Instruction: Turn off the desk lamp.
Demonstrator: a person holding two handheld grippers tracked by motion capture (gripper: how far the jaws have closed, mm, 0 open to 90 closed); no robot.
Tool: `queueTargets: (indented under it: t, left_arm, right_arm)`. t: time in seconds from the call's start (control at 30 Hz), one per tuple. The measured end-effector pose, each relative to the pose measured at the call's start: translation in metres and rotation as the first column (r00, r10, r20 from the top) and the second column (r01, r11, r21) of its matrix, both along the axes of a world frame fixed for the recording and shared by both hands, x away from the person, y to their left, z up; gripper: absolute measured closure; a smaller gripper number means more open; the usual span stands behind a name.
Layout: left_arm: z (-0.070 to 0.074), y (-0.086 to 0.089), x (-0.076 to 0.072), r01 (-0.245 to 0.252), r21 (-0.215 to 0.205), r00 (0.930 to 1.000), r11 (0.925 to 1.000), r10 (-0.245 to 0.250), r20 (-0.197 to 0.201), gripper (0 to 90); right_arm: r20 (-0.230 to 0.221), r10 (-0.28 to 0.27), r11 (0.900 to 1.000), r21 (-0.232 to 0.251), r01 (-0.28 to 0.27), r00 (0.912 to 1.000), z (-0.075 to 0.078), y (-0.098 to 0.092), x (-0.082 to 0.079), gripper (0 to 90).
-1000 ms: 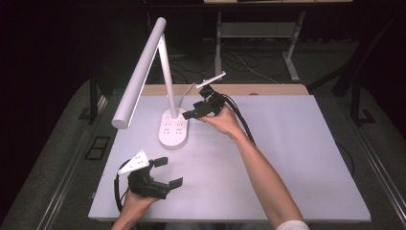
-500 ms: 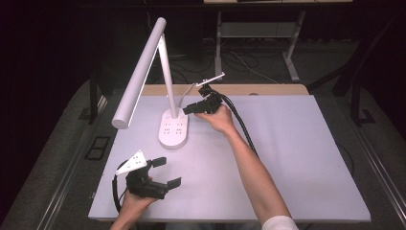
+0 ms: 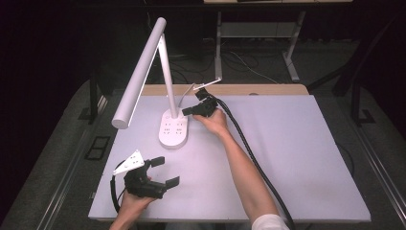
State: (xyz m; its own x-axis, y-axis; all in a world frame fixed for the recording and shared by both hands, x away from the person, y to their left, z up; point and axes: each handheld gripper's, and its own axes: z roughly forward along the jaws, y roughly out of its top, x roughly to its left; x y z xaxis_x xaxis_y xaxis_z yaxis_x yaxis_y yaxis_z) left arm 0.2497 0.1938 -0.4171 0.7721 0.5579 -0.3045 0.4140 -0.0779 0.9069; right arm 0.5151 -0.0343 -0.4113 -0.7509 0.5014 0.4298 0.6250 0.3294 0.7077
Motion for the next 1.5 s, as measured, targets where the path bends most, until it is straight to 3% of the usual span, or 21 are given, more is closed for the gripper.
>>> queueTargets:
  t: [0.27, 0.53, 0.57, 0.67, 0.97, 1.17, 1.37, 1.5]
  left_arm:
    - [0.0, 0.002, 0.001, -0.002, -0.009, 1.0, 1.0, 0.002, -0.003, 0.0]
    - [0.0, 0.004, 0.002, -0.009, -0.014, 1.0, 0.9999, 0.009, -0.004, 0.0]
    - [0.0, 0.005, 0.003, -0.015, -0.016, 0.9999, 0.9998, 0.015, -0.006, 0.0]
    - [0.0, 0.009, 0.003, -0.033, -0.019, 0.9995, 0.9993, 0.033, -0.002, 0.0]
    - [0.001, 0.006, 0.003, -0.026, -0.015, 0.9997, 0.9996, 0.026, 0.003, 0.0]
    - [0.0, 0.005, 0.005, -0.019, -0.014, 0.9998, 0.9997, 0.019, -0.002, 0.0]
    - [0.001, 0.005, 0.004, -0.02, -0.014, 0.9998, 0.9997, 0.02, 0.001, 0.0]
    - [0.0, 0.004, 0.004, -0.017, -0.012, 0.9998, 0.9998, 0.017, -0.001, 0.0]
  right_arm:
    - [-0.014, -0.054, 0.998, -0.01, 0.054, 0.9984, -0.012, 0.013, 0.007, 90.0]
    - [0.012, -0.065, 0.996, -0.057, 0.066, 0.9978, -0.016, 0.021, 0.011, 90.0]
    - [0.01, -0.069, 0.994, -0.082, 0.07, 0.9975, -0.018, 0.022, 0.012, 90.0]
    - [-0.012, -0.076, 0.996, -0.051, 0.075, 0.9971, -0.021, 0.019, 0.014, 90.0]
    - [0.008, -0.101, 0.993, -0.061, 0.102, 0.9948, -0.023, 0.017, 0.013, 90.0]
    - [0.037, -0.084, 0.992, -0.09, 0.087, 0.9958, -0.019, 0.018, 0.012, 90.0]
    - [0.028, -0.075, 0.996, -0.051, 0.077, 0.9968, -0.02, 0.019, 0.012, 90.0]
    - [0.036, -0.068, 0.995, -0.075, 0.071, 0.997, -0.019, 0.023, 0.011, 90.0]
